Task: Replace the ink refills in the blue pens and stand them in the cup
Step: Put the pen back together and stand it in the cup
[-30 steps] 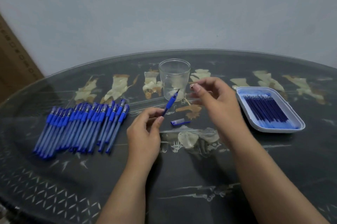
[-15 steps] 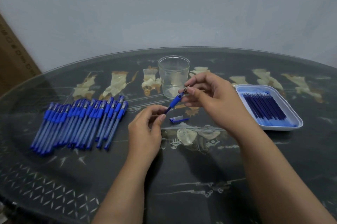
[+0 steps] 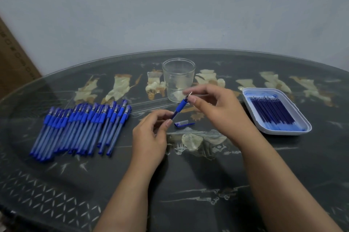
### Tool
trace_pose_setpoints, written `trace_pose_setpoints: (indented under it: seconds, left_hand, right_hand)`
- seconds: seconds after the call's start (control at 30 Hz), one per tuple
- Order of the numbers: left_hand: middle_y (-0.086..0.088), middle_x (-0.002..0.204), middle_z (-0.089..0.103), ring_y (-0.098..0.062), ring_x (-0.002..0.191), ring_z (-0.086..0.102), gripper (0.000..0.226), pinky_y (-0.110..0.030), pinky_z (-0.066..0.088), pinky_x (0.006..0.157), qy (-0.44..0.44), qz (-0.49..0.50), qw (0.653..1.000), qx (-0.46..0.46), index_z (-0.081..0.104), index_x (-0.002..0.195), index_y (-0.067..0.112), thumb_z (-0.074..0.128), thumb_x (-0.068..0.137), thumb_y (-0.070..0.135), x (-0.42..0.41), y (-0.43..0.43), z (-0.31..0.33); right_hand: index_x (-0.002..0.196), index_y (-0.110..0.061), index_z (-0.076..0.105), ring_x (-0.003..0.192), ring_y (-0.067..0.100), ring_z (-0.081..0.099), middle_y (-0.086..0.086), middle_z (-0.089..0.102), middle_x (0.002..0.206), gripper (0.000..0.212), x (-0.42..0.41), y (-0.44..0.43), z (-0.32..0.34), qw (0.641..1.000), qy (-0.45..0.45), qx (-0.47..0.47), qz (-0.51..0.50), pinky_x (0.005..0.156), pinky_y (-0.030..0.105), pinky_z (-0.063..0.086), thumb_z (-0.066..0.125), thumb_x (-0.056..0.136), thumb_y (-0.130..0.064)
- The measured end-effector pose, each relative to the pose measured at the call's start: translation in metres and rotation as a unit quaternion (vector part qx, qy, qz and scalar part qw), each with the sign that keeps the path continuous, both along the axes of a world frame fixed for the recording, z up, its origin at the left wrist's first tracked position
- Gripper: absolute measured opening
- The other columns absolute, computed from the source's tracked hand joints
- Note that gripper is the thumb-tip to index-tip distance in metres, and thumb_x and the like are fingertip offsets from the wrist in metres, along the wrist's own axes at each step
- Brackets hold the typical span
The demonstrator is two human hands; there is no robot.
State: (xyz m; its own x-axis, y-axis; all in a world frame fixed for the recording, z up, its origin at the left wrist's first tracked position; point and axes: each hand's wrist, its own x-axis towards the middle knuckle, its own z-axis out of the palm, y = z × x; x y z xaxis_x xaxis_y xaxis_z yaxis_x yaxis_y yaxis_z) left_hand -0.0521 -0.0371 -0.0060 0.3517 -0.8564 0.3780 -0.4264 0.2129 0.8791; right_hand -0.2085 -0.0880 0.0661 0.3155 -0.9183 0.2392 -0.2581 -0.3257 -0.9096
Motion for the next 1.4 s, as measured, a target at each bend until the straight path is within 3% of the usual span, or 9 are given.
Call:
trace_pose_setpoints:
  seconds: [0.07,0.23,0.4,0.53,0.87,1.0,1.13,1.27,1.4]
  left_hand:
    - [0.012,0.092,0.07,-0.005,0.091,0.067,0.032,-0.016,0.05,0.081,0.002,0.001,1.0,0.002,0.068,0.092,0.032,0.064,0.088,0.001,0.0,0.0,0.0]
    - [0.012,0.092,0.07,-0.003,0.09,0.066,0.031,-0.012,0.048,0.08,0.003,0.001,1.0,0.006,0.068,0.092,0.032,0.064,0.088,0.001,-0.001,0.0,0.001]
    - [0.013,0.092,0.07,-0.002,0.09,0.066,0.034,-0.013,0.048,0.08,-0.003,0.0,1.0,0.002,0.067,0.091,0.034,0.064,0.088,0.001,-0.001,0.0,0.001]
    - [0.012,0.092,0.07,-0.004,0.09,0.067,0.029,-0.014,0.049,0.08,0.003,-0.003,1.0,0.003,0.069,0.094,0.029,0.064,0.088,0.001,0.0,0.0,0.001]
    - [0.012,0.091,0.07,-0.001,0.088,0.066,0.028,-0.01,0.048,0.078,0.001,-0.006,1.0,0.006,0.069,0.092,0.028,0.065,0.087,0.0,-0.002,0.001,0.003]
    - [0.011,0.091,0.07,-0.003,0.088,0.066,0.028,-0.012,0.048,0.079,0.006,-0.003,1.0,0.008,0.069,0.092,0.028,0.065,0.088,0.001,-0.001,0.001,0.003]
    - [0.012,0.091,0.07,-0.001,0.088,0.065,0.029,-0.009,0.047,0.077,0.005,-0.004,1.0,0.013,0.068,0.091,0.029,0.065,0.087,0.0,-0.002,0.001,0.004]
    - [0.012,0.09,0.07,-0.002,0.088,0.066,0.029,-0.01,0.047,0.078,0.009,-0.002,1.0,0.015,0.068,0.09,0.029,0.065,0.088,0.0,-0.002,0.002,0.004]
    - [0.014,0.09,0.07,0.0,0.088,0.065,0.034,-0.008,0.046,0.077,-0.003,-0.002,1.0,0.02,0.066,0.089,0.037,0.064,0.089,0.002,-0.002,0.003,0.006]
  right_hand:
    - [0.084,-0.019,0.068,0.083,0.007,0.066,-0.008,0.072,0.088,0.015,0.003,-0.001,-0.004,0.999,0.003,-0.009,-0.045,0.079,0.031,0.055,0.076,0.082,-0.032]
    - [0.105,-0.027,0.068,0.09,0.001,0.065,-0.01,0.069,0.102,0.024,0.001,-0.001,-0.003,1.0,-0.009,0.004,-0.024,0.077,0.02,0.051,0.073,0.084,-0.035]
    - [0.084,-0.017,0.063,0.074,0.01,0.06,-0.004,0.067,0.085,0.034,0.003,0.0,-0.006,0.997,0.015,-0.018,-0.073,0.067,0.022,0.049,0.073,0.077,-0.049]
    - [0.093,-0.022,0.07,0.083,0.007,0.065,-0.005,0.07,0.094,0.012,0.002,0.0,-0.005,0.999,-0.021,-0.004,-0.03,0.072,0.02,0.05,0.074,0.084,-0.028]
    - [0.085,-0.019,0.067,0.081,0.005,0.063,-0.007,0.069,0.087,0.02,0.006,0.0,-0.01,0.996,-0.036,-0.026,-0.073,0.075,0.024,0.052,0.077,0.079,-0.036]
    - [0.107,-0.026,0.067,0.095,0.001,0.064,-0.009,0.069,0.105,0.02,0.005,0.001,-0.01,0.998,-0.062,0.01,-0.026,0.083,0.023,0.052,0.07,0.087,-0.03]
    - [0.085,-0.017,0.067,0.084,0.008,0.065,-0.006,0.07,0.087,0.018,0.009,0.001,-0.012,0.996,-0.058,-0.02,-0.071,0.079,0.027,0.053,0.077,0.08,-0.031]
    - [0.099,-0.024,0.066,0.094,0.007,0.065,-0.007,0.07,0.099,0.016,0.008,0.002,-0.013,0.997,-0.077,0.013,-0.027,0.083,0.029,0.055,0.071,0.086,-0.031]
    - [0.079,-0.025,0.068,0.085,0.005,0.065,-0.012,0.071,0.084,0.008,0.01,0.0,-0.015,0.996,-0.055,-0.032,-0.055,0.083,0.03,0.053,0.073,0.085,-0.021]
